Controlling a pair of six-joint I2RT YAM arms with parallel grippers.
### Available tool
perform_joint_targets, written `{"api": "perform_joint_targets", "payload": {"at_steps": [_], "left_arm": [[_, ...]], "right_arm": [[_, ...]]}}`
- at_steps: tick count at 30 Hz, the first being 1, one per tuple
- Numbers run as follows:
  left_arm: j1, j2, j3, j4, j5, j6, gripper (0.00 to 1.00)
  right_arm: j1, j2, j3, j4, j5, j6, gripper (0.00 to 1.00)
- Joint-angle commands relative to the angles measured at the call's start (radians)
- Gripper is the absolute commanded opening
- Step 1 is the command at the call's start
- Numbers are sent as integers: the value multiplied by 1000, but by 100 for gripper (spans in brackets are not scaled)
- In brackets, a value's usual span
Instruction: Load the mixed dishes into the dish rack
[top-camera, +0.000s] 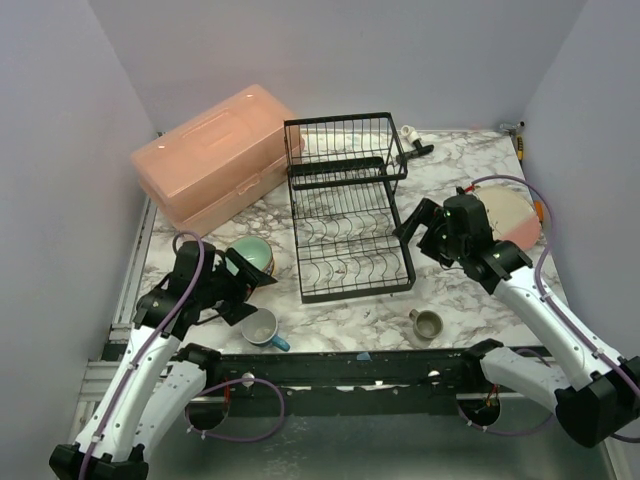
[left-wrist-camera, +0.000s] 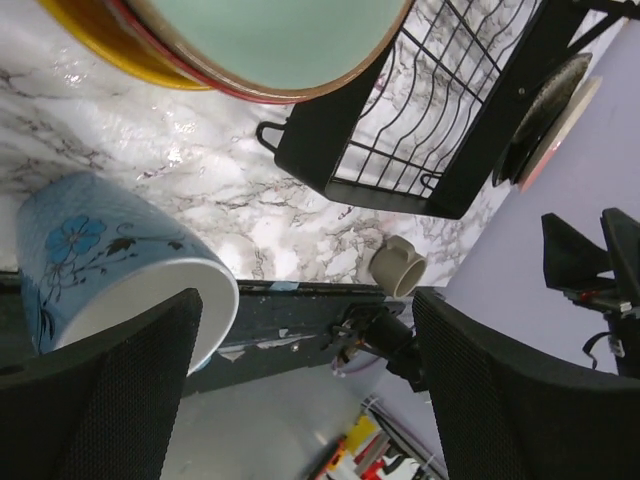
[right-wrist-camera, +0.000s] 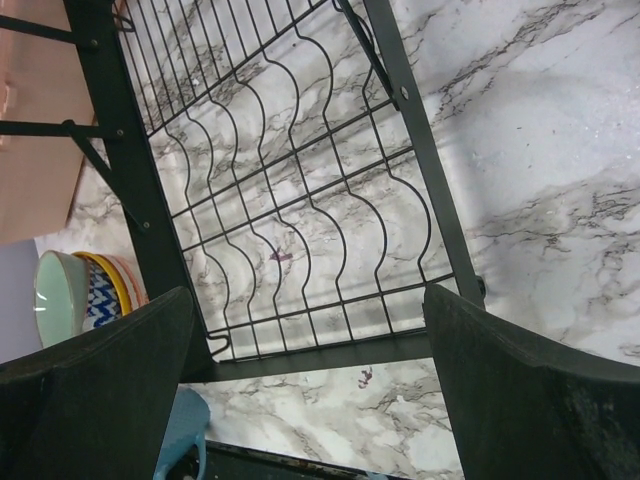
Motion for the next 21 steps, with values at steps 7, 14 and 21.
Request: {"api": "perform_joint_targets", "payload": {"at_steps": [7,14,21], "left_arm": [[-24,30,43,-164,-53,-264,81],[-57,131,82,-207,-84,-285,71],[-97,268,96,-198,-120,-282,55]], "right_arm": [[-4,-44,-2,-13,-15,39,100],[-5,-43,-7,-10,-20,53,99],[-4,-44,-7,-15,-31,63,98]]}}
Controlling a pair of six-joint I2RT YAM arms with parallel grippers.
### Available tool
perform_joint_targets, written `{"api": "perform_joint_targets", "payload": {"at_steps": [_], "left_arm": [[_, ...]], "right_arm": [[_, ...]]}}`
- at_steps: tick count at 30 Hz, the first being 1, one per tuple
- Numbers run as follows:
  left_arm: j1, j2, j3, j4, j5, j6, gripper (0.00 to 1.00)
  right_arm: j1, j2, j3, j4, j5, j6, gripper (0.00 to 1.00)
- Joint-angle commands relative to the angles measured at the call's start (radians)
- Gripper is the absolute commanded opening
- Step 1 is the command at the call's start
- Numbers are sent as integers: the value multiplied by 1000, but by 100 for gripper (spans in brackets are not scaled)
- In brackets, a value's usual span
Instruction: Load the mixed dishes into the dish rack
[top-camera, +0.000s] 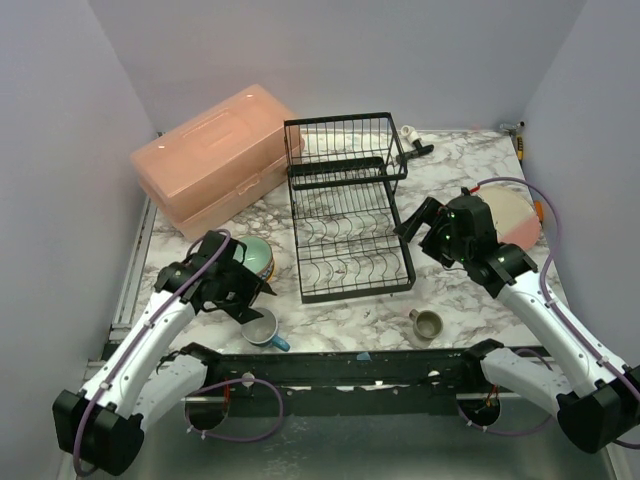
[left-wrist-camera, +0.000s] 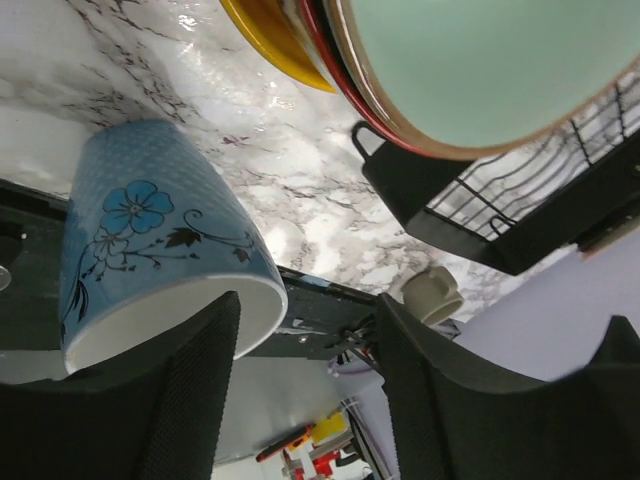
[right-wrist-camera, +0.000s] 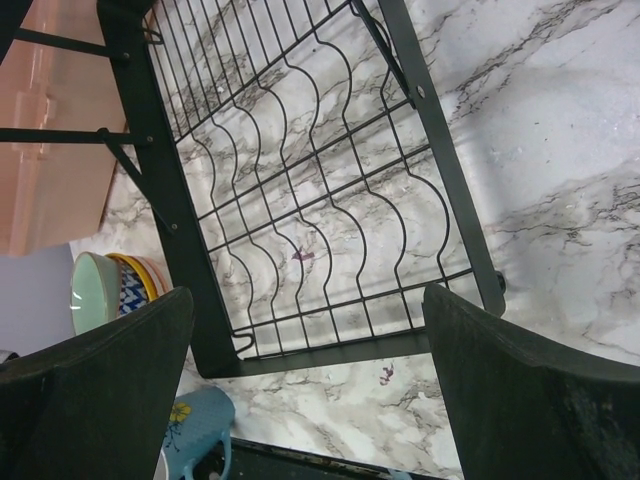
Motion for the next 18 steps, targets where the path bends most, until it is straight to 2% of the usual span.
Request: {"api": "perform_joint_targets", "payload": {"at_steps": [1,9,18], "left_arm": [[-30,80,29,-56,-51,-81,53],[-81,131,-31,-23,-108,-120,30],[-121,135,-78,-32,-181,-151,17]], "right_arm": [[-4,-10,-7,-11,-23,16,98],[-4,-12,-19,5,-45,28,97],[-4,-1,-34,24,-52,39,97]]}}
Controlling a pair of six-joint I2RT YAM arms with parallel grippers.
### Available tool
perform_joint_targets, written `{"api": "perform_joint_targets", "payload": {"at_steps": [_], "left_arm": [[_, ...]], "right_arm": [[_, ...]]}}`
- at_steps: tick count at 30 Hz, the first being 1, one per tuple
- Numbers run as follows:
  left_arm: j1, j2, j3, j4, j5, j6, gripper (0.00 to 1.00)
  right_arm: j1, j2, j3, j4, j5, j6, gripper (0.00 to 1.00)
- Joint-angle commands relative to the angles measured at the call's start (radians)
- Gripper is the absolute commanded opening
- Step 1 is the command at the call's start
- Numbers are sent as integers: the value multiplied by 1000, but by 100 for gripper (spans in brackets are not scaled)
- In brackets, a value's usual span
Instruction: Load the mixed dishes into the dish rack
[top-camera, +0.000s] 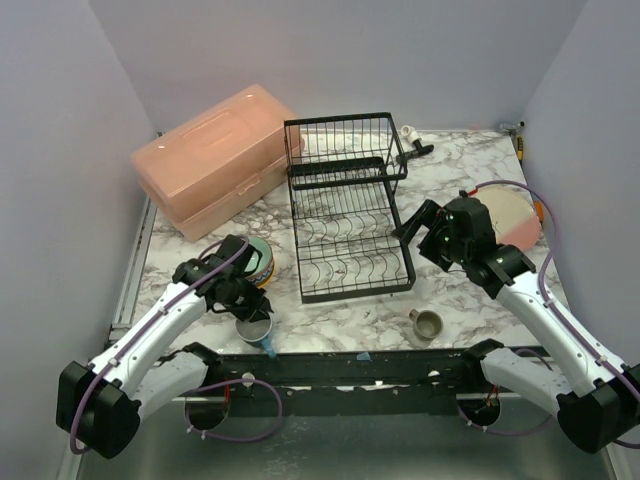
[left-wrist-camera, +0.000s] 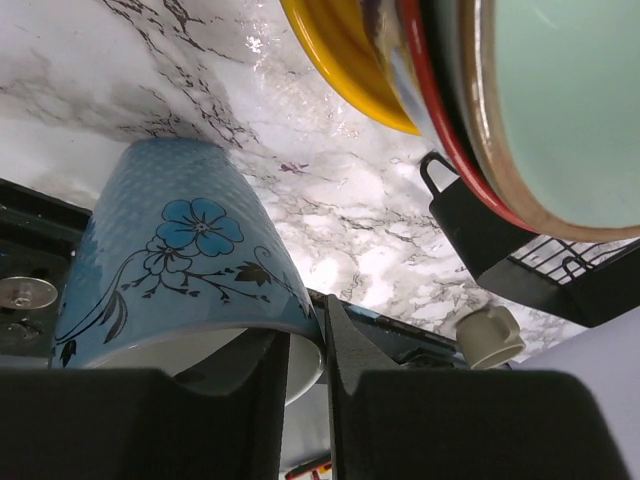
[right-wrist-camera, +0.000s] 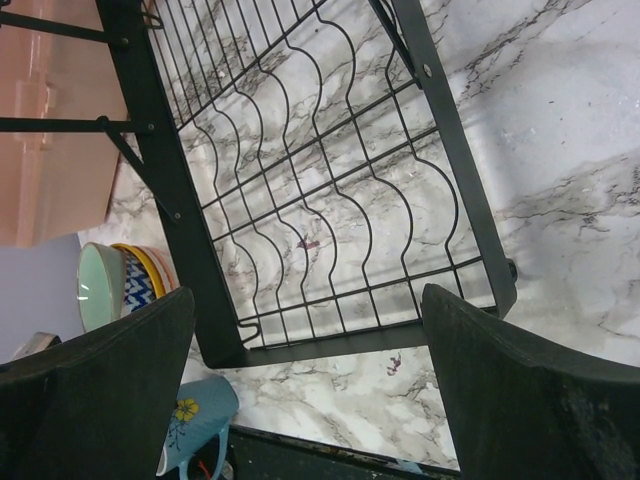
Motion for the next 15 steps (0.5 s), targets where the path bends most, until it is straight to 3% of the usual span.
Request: {"api": "perform_joint_targets", "payload": {"at_steps": [1,6,15], "left_arm": [[-22,10,-47,-41,-86,-121,15],[-41,-9,-41,-62,-127,-113,0],[-55,-149,11,-85,-154,-61,0]], "right_arm": [[-5,3,-16,18,-23,14,97],[-4,13,-18,20,-36,15,96],[-4,5,-13,11,-37,19,96]]}}
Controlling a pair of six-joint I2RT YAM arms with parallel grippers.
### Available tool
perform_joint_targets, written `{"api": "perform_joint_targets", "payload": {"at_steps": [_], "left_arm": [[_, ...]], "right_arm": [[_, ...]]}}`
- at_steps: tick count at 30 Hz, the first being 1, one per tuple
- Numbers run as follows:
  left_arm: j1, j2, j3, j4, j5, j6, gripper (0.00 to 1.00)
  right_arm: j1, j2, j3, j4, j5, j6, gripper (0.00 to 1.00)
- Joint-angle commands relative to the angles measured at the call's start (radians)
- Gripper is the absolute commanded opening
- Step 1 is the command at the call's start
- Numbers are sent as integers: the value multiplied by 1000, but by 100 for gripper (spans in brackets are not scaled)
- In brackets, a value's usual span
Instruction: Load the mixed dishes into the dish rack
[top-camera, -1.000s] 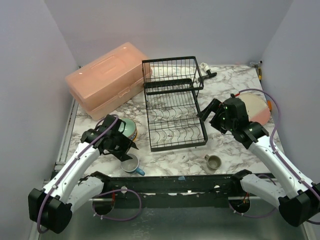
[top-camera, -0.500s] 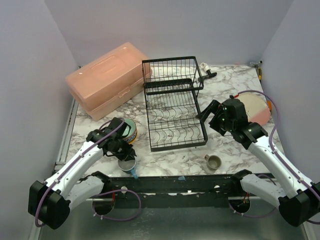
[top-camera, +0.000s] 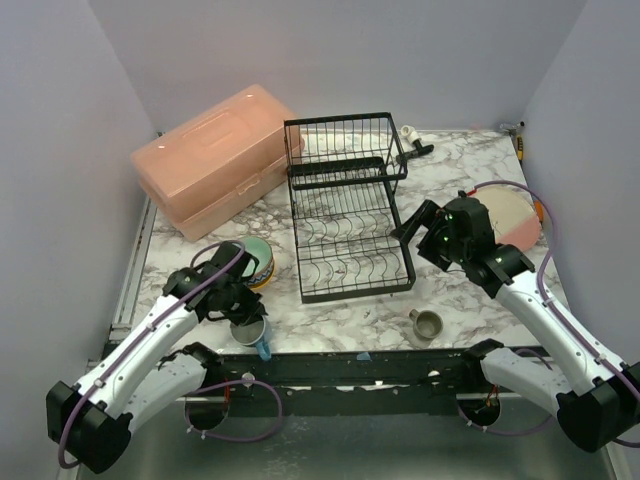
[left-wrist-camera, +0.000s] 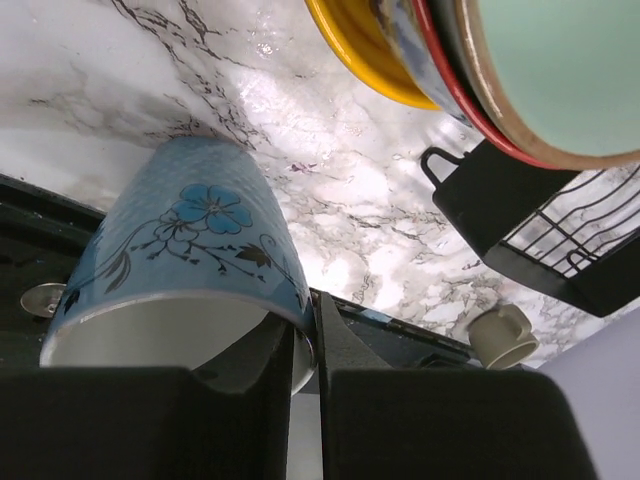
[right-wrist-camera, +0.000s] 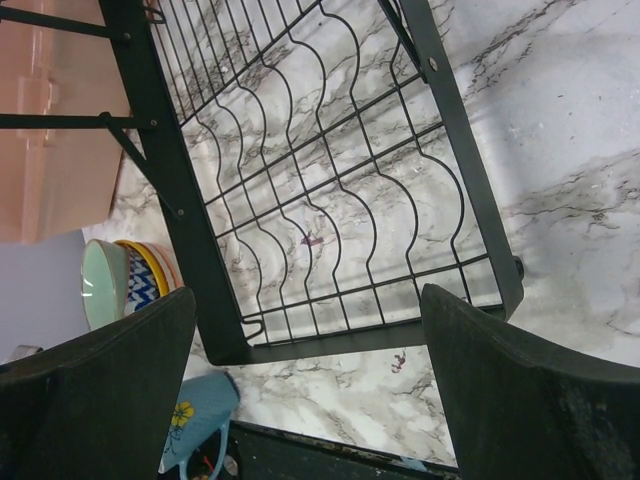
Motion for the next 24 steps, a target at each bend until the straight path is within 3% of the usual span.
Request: {"api": "perform_joint_targets", "payload": {"at_steps": [1,10,13,18,24], "left_arm": [[-5,-88,25,-50,-91,-46,0],[-8,-326,32,120,-45,71,0],[-8,-418,-16,292,45,121,0],[-8,-484,-101,659,207,178,0],[-8,-483,-141,966,286,198,0]], "right_arm": [[-5,2,-4,2,-22,11,96],[-4,21,-13,65,-144,-46,95],[-4,26,-23,112,-247,-90,91],[12,-15,-110,327,-451,-52,89],[254,-17,-154,553,-419,-2,92]]}}
